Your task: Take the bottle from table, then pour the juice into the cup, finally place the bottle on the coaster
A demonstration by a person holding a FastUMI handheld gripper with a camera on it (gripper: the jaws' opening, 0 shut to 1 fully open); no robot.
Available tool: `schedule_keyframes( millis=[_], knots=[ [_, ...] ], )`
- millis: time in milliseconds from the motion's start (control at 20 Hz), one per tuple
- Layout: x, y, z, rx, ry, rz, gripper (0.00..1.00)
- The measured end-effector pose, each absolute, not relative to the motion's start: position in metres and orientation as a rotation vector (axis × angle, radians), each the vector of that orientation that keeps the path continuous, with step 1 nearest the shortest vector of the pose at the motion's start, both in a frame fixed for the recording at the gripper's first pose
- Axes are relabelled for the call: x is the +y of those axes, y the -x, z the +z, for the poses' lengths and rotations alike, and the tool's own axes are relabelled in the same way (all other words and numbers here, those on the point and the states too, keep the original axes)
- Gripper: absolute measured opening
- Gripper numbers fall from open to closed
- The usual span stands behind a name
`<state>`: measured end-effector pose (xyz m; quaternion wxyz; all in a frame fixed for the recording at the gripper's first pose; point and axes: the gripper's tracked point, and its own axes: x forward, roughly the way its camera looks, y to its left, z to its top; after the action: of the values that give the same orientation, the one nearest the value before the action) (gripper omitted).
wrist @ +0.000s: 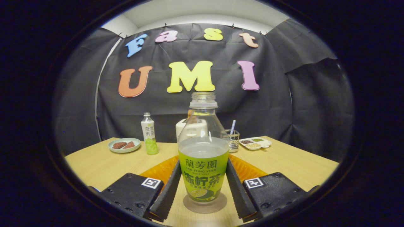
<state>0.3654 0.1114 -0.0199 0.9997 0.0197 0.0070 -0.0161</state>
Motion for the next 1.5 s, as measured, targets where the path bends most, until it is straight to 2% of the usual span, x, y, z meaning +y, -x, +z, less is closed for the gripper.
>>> schedule_keyframes(
  millis=[300, 550, 800, 1050, 1500],
  knots=[
    [0.117, -0.371, -0.051, 0.061, -0.029, -0.030, 0.83],
    [0.115, -0.373, -0.049, 0.056, -0.047, -0.021, 0.83],
    [0.120, -0.361, -0.036, 0.033, -0.050, -0.013, 1.00],
    [0.125, -0.327, -0.016, 0.029, -0.035, -0.021, 1.00],
    [0.131, -0.222, 0.012, 0.072, -0.003, -0.003, 1.00]
  ],
)
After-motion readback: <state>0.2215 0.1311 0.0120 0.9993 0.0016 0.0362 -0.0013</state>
